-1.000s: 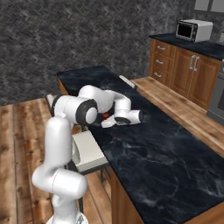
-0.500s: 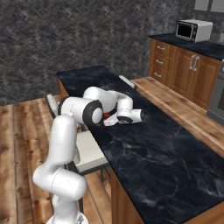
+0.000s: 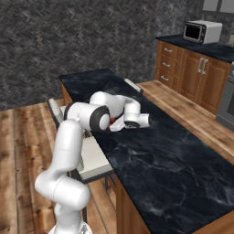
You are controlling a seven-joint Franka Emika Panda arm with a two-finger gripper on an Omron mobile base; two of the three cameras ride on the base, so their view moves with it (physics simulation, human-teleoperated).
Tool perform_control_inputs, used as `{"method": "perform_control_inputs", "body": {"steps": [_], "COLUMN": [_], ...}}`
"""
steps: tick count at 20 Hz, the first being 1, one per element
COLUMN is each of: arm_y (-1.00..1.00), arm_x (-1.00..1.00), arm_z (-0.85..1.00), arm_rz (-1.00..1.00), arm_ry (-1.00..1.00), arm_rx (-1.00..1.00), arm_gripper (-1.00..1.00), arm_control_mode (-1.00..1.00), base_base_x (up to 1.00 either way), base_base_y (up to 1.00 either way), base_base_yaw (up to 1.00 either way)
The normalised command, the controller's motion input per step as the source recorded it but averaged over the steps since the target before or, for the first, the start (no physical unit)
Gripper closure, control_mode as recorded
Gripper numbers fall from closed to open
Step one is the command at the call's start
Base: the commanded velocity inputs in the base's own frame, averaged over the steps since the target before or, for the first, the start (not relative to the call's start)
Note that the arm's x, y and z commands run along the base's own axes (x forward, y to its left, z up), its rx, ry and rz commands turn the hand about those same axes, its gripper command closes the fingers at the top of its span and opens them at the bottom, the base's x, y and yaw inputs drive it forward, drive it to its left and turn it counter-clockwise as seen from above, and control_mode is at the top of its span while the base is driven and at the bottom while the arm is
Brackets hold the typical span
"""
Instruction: Move the condiment bottle and ketchup from the cabinet to the dining counter.
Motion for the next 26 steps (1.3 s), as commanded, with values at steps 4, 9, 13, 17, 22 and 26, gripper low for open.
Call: {"method": "perform_control_inputs", "body": {"steps": [4, 9, 13, 17, 22, 26], "arm_y": [0.04, 0.01, 0.01, 0.01, 0.00, 0.00], "arm_x": [0.00, 0.00, 0.00, 0.00, 0.00, 0.00], "arm_z": [-0.41, -0.37, -0.34, -0.33, -0.32, -0.29], "arm_rz": [0.03, 0.00, 0.00, 0.00, 0.00, 0.00], "arm_ry": [-0.12, -0.10, -0.06, -0.01, 0.00, 0.00], "arm_rx": [0.00, -0.01, -0.04, -0.05, -0.04, -0.02], "arm_gripper": [1.00, 1.00, -1.00, -1.00, -1.00, -1.00], "arm_control_mode": [-1.00, -1.00, -1.00, -1.00, -1.00, -1.00], "base_base_x": [0.00, 0.00, 0.00, 0.00, 0.00, 0.00], "base_base_y": [0.00, 0.00, 0.00, 0.00, 0.00, 0.00], "base_base_yaw": [0.00, 0.00, 0.00, 0.00, 0.00, 0.00]}}
